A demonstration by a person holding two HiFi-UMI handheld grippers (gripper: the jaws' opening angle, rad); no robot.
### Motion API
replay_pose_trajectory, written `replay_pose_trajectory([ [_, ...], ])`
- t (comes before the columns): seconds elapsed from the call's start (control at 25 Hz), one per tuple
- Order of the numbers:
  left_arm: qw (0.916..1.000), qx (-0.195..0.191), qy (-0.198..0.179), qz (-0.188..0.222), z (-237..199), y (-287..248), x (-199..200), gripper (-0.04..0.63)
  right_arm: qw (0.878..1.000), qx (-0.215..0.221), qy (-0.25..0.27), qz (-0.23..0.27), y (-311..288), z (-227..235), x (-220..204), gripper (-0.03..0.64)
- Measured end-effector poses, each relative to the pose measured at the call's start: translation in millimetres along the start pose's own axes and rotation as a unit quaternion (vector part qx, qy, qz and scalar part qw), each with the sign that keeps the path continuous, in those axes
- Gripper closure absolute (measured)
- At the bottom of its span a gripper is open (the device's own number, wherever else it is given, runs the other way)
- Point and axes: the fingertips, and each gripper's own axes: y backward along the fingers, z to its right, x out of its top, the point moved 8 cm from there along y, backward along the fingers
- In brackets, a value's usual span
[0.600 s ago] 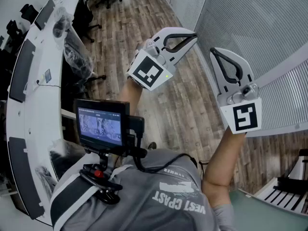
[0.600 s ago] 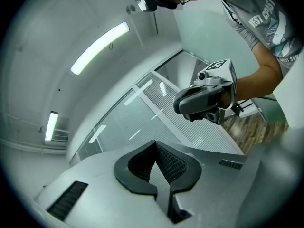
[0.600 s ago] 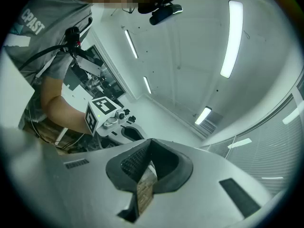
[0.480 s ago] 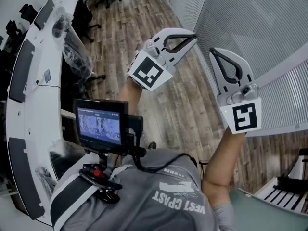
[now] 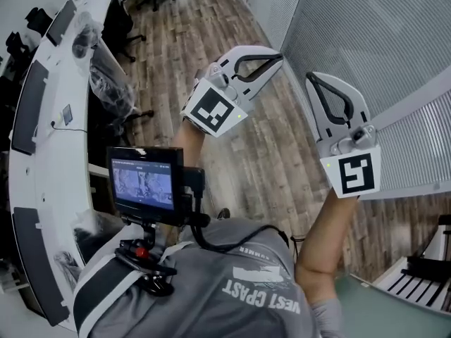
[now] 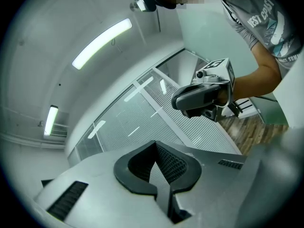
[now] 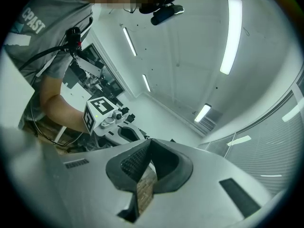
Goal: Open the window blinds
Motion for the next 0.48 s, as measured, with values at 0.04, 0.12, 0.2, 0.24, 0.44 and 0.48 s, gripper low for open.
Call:
replay_pose_trajectory([
  [0.04, 1.0000, 0.002, 0.004, -0.002, -0.9, 2.5, -8.2, 0.594, 1.000, -0.001, 0.003, -0.005, -2.7, -0.9, -3.9, 0.621],
  [0.12, 0.9998, 0.007, 0.017, -0.009, -7.2, 4.5, -26.9, 0.594, 1.000, -0.004, 0.005, -0.013, -10.0, 2.1, -12.4, 0.621],
  [0.2, 0.9995, 0.009, 0.026, -0.017, -18.8, -0.1, -43.4, 0.594, 1.000, -0.010, -0.002, -0.015, -19.1, 11.8, -20.2, 0.621],
  [0.24, 0.9994, 0.009, 0.027, -0.022, -25.6, -4.3, -50.6, 0.594, 1.000, -0.014, -0.007, -0.015, -24.6, 17.9, -24.6, 0.621],
  [0.44, 0.9981, 0.006, 0.040, -0.047, -39.6, -28.2, -81.7, 0.594, 0.999, -0.005, -0.022, -0.043, -40.3, 40.9, -61.4, 0.621],
  [0.48, 0.9975, 0.004, 0.046, -0.053, -36.7, -33.8, -87.5, 0.594, 0.998, 0.006, -0.016, -0.058, -39.2, 44.5, -71.5, 0.621],
])
